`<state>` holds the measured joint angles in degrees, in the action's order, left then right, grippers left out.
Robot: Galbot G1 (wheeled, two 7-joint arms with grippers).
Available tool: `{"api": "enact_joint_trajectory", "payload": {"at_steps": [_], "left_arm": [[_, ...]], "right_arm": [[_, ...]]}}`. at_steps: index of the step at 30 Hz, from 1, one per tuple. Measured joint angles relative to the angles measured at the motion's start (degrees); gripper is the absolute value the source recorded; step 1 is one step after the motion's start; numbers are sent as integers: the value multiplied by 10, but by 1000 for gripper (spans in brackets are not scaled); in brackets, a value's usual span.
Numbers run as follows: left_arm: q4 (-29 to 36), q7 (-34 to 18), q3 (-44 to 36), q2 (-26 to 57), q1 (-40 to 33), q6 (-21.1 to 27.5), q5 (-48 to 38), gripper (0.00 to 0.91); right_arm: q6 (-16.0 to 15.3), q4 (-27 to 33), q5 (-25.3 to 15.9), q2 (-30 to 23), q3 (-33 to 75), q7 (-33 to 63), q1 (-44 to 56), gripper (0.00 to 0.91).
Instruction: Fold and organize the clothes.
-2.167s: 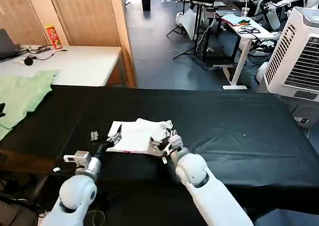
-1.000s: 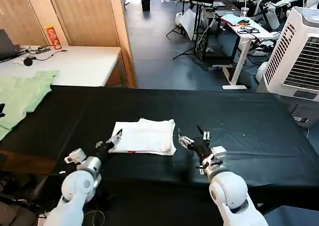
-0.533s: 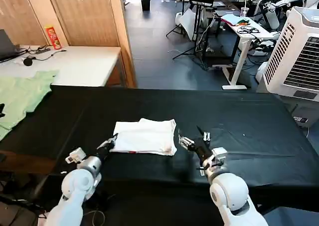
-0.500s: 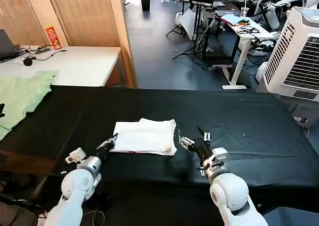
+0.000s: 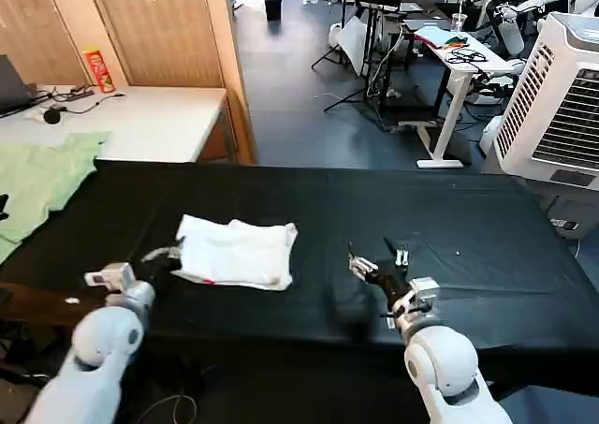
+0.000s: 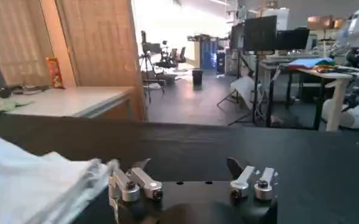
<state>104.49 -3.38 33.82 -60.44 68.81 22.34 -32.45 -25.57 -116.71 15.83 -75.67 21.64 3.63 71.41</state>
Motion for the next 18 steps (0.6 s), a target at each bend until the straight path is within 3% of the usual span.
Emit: {"api": "enact_joint_trajectory", "payload": {"at_steps": [11, 18], "left_arm": [[57, 15, 74, 179, 9, 4, 71, 0], [140, -4, 47, 180, 23, 34, 77, 0]], "right_arm": [[0, 8, 0, -5, -1, -2, -5, 878], [0, 3, -12, -8, 0, -7, 7, 878]]}}
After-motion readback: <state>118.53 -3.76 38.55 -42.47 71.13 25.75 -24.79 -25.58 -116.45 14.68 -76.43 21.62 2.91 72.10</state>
